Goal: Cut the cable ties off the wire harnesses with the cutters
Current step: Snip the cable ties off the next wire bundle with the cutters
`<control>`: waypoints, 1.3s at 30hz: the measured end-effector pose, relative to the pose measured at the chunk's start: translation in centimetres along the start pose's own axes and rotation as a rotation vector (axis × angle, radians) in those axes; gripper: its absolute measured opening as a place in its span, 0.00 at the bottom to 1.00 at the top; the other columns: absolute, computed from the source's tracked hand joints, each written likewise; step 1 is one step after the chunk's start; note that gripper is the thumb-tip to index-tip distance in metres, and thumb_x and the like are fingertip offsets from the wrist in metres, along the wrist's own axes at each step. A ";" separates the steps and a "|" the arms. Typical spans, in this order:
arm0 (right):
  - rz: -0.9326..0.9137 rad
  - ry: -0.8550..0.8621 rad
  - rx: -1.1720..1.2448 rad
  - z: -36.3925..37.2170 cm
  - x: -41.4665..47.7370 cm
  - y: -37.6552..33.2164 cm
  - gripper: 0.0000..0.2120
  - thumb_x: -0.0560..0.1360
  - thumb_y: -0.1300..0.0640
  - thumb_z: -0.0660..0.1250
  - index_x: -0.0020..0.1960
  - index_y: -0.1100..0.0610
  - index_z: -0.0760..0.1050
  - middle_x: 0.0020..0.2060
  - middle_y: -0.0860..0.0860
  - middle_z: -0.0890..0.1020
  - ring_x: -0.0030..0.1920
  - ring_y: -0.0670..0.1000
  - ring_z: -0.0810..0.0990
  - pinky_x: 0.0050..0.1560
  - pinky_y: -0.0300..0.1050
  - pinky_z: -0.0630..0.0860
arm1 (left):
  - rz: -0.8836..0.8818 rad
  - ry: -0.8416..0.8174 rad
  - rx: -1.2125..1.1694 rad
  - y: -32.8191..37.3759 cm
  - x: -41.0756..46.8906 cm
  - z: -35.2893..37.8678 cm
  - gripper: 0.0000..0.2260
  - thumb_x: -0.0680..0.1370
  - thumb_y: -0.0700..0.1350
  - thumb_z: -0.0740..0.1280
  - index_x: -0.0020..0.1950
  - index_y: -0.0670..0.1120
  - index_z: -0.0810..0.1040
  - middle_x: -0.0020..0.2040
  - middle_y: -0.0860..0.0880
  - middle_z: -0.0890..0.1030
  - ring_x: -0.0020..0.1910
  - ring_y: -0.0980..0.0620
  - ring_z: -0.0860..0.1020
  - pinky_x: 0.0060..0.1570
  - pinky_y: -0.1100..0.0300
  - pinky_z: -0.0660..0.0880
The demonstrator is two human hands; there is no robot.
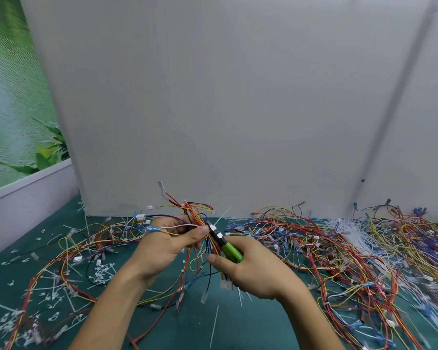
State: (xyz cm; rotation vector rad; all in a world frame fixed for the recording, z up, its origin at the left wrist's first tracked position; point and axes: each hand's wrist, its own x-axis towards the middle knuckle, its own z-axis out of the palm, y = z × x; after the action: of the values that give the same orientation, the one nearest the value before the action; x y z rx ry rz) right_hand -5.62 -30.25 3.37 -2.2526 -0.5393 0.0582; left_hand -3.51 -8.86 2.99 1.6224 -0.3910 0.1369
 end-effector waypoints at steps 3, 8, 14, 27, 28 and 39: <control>0.006 -0.027 0.028 -0.3 -0.2 -0.1 0.18 0.79 0.40 0.68 0.44 0.53 0.70 0.31 0.48 0.74 0.28 0.47 0.70 0.31 0.41 0.69 | 0.004 -0.004 -0.015 0.0 0.0 0.1 0.16 0.69 0.58 0.77 0.48 0.47 0.87 0.42 0.41 0.85 0.39 0.50 0.82 0.45 0.59 0.81; 0.022 -0.125 0.135 -0.5 -0.5 -0.9 0.15 0.79 0.40 0.68 0.46 0.52 0.73 0.33 0.52 0.79 0.29 0.51 0.79 0.35 0.51 0.81 | 0.007 0.005 -0.027 0.0 0.1 0.2 0.17 0.68 0.58 0.77 0.46 0.46 0.87 0.40 0.40 0.84 0.38 0.51 0.81 0.44 0.59 0.80; 0.011 -0.095 0.160 -0.1 -0.5 -1.1 0.13 0.81 0.43 0.67 0.44 0.50 0.71 0.33 0.52 0.75 0.28 0.52 0.74 0.31 0.47 0.76 | 0.012 0.021 -0.058 0.2 -0.1 0.0 0.16 0.69 0.57 0.79 0.47 0.45 0.87 0.41 0.39 0.85 0.39 0.50 0.81 0.44 0.59 0.80; 0.022 -0.158 0.192 -1.0 -0.8 -1.1 0.14 0.81 0.46 0.68 0.46 0.55 0.73 0.34 0.53 0.77 0.31 0.52 0.76 0.34 0.49 0.79 | 0.027 -0.001 -0.001 0.8 -0.3 0.3 0.08 0.72 0.51 0.75 0.45 0.47 0.87 0.37 0.44 0.84 0.38 0.51 0.82 0.43 0.62 0.79; 0.023 -0.144 0.180 -0.9 -0.8 -1.0 0.14 0.82 0.46 0.67 0.44 0.55 0.72 0.33 0.53 0.77 0.30 0.53 0.75 0.32 0.49 0.77 | 0.027 -0.001 0.000 0.8 -0.3 0.2 0.08 0.72 0.51 0.76 0.44 0.47 0.87 0.38 0.44 0.84 0.38 0.50 0.82 0.44 0.62 0.79; 0.011 -0.174 0.100 -1.6 -1.0 -1.1 0.20 0.79 0.40 0.68 0.50 0.58 0.73 0.34 0.55 0.78 0.33 0.53 0.80 0.43 0.62 0.82 | 0.065 -0.036 0.132 0.9 -0.4 -0.7 0.07 0.74 0.51 0.75 0.46 0.47 0.86 0.43 0.44 0.86 0.44 0.46 0.84 0.47 0.58 0.81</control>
State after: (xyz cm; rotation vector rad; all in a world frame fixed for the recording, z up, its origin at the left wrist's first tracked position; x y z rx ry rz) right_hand -6.55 -31.11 5.09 -2.1650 -0.6029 0.2830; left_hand -4.08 -8.12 3.80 1.7451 -0.4714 0.1864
